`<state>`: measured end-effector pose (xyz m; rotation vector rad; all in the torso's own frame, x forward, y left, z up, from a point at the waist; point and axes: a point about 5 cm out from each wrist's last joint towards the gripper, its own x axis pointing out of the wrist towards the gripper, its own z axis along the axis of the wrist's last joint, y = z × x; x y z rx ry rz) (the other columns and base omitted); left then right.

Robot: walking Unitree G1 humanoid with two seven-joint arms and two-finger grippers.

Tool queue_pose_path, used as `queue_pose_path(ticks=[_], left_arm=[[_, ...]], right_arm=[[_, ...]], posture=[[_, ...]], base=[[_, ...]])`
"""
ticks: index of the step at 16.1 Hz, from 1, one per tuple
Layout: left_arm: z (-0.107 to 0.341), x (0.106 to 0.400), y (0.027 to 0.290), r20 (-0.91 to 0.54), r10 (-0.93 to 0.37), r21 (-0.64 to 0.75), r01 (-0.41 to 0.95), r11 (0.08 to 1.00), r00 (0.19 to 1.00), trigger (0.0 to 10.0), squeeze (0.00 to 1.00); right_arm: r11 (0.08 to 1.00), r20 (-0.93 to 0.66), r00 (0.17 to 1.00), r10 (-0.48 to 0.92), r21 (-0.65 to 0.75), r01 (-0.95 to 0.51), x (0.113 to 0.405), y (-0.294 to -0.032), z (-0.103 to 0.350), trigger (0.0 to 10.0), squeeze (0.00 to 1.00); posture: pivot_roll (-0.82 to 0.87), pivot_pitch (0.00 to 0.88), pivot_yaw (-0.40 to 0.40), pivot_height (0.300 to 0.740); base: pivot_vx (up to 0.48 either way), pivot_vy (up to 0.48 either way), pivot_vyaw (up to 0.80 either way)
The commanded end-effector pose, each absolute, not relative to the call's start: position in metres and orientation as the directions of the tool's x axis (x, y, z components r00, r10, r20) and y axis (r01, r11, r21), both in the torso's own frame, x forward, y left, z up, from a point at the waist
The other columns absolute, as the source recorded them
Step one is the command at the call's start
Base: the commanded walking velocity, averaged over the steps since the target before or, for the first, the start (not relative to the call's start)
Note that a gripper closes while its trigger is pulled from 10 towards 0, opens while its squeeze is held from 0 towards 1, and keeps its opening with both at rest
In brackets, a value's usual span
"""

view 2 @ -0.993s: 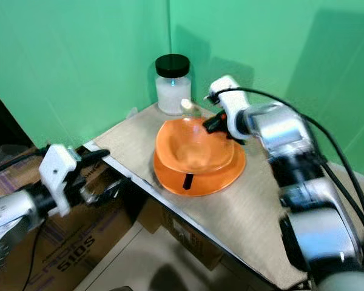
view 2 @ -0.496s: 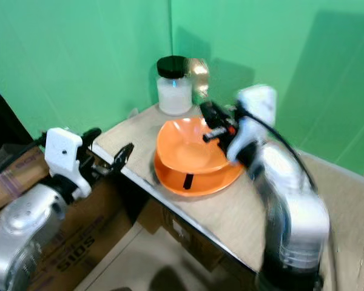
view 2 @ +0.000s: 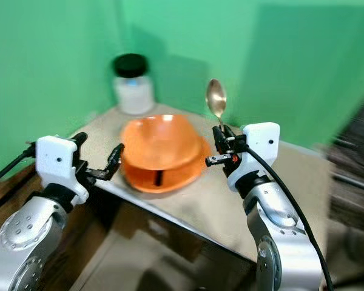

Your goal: Setting the table

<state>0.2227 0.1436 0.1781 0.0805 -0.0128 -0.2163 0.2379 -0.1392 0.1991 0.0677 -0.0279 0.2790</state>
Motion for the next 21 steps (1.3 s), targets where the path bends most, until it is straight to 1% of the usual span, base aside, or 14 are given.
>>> queue_pose_path(ticks=[1, 4, 7, 9, 14, 21], left_arm=[[0.179, 0.221, 0.147, 0.001, -0.201, 0.103, 0.200, 0.974, 0.980, 10.0, 0.00], [0.177, 0.220, 0.145, -0.011, -0.222, 0.098, 0.222, 0.970, 0.975, 10.0, 0.00], [0.178, 0.221, 0.144, -0.011, -0.224, 0.083, 0.224, 0.971, 0.974, 10.0, 0.00], [0.178, 0.220, 0.144, -0.011, -0.224, 0.084, 0.224, 0.971, 0.975, 10.0, 0.00], [0.178, 0.223, 0.146, -0.003, -0.227, 0.099, 0.226, 0.969, 0.974, 10.0, 0.00], [0.177, 0.226, 0.145, 0.008, -0.240, 0.095, 0.238, 0.967, 0.971, 10.0, 0.00]], right_arm=[[0.957, 0.073, 0.958, 0.277, 0.065, -0.282, 0.239, -0.136, 0.204, 10.0, 0.00], [0.965, 0.081, 0.965, 0.250, 0.061, -0.255, 0.239, -0.137, 0.207, 10.0, 0.00], [0.952, 0.006, 0.957, 0.290, 0.099, -0.289, 0.237, -0.135, 0.200, 10.0, 0.00], [0.944, -0.033, 0.947, 0.320, 0.096, -0.315, 0.237, -0.133, 0.195, 10.0, 0.00], [0.914, -0.072, 0.913, 0.401, 0.094, -0.394, 0.235, -0.126, 0.193, 10.0, 0.00], [0.921, -0.094, 0.917, 0.388, 0.086, -0.381, 0.233, -0.126, 0.193, 10.0, 0.00]], posture=[[-0.02, 0.000, 0.021, 0.740], [-0.03, 0.000, 0.026, 0.740], [-0.03, 0.000, 0.023, 0.740], [-0.03, 0.000, 0.022, 0.740], [-0.04, 0.000, 0.023, 0.740], [-0.06, 0.000, 0.026, 0.740]], base=[[0.000, 0.000, -0.80], [0.000, 0.000, -0.80], [0.000, 0.000, -0.80], [0.000, 0.000, -0.80], [0.000, 0.000, -0.80], [0.000, 0.000, -0.80]])
